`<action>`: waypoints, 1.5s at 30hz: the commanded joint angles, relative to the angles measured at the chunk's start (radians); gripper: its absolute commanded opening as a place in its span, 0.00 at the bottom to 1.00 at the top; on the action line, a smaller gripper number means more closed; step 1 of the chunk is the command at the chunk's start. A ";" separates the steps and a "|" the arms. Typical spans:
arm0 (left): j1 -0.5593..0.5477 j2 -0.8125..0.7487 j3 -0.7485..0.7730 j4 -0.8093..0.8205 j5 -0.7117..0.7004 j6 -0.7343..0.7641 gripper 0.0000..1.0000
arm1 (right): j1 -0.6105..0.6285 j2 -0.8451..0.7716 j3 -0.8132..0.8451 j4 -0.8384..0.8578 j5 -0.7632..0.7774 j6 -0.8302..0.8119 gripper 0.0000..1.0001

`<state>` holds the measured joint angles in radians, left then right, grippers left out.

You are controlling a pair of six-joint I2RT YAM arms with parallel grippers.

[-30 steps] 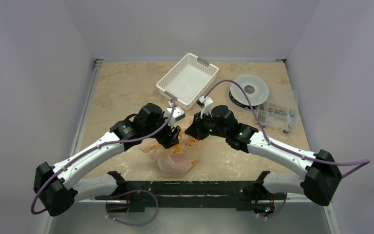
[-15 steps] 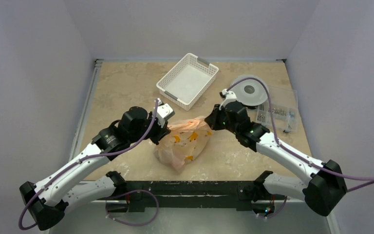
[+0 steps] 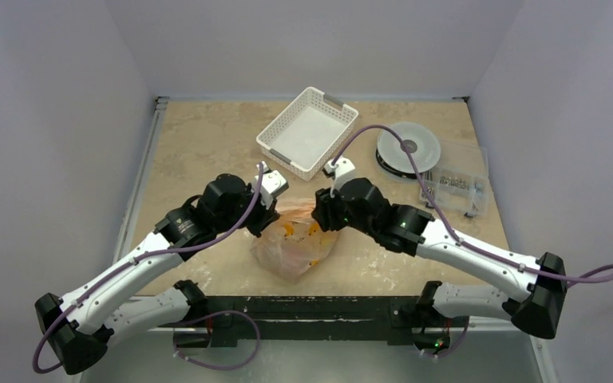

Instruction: Take the fake fruits out of the plastic bag

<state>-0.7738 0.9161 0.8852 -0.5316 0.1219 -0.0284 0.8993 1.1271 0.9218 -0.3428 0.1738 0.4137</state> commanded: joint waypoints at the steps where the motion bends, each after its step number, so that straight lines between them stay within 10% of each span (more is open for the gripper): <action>1: -0.004 -0.005 0.006 0.010 -0.001 0.024 0.00 | 0.152 0.035 0.089 -0.097 0.276 -0.089 0.41; 16: -0.004 -0.025 0.005 0.007 -0.001 0.024 0.00 | 0.443 0.107 -0.102 0.452 0.624 -0.517 0.73; 25: -0.004 -0.039 0.000 0.011 -0.011 0.020 0.00 | 0.446 0.194 -0.112 0.645 0.794 -0.586 0.39; 31: -0.004 -0.049 -0.001 0.013 -0.053 0.010 0.00 | 0.445 0.199 -0.076 0.554 0.758 -0.412 0.00; 35: -0.002 -0.077 -0.010 0.019 -0.131 0.002 0.00 | 0.313 0.071 -0.135 0.515 0.452 -0.220 0.00; 40: -0.003 -0.129 -0.033 0.046 -0.213 -0.008 0.00 | -0.126 -0.078 -0.274 0.692 -0.517 0.100 0.00; 45: -0.003 -0.167 -0.042 0.053 -0.290 -0.011 0.00 | -0.352 -0.068 -0.318 0.747 -0.760 0.261 0.00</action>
<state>-0.7738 0.7815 0.8520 -0.5159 -0.0750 -0.0257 0.6559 1.0401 0.6392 0.2970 -0.1665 0.4599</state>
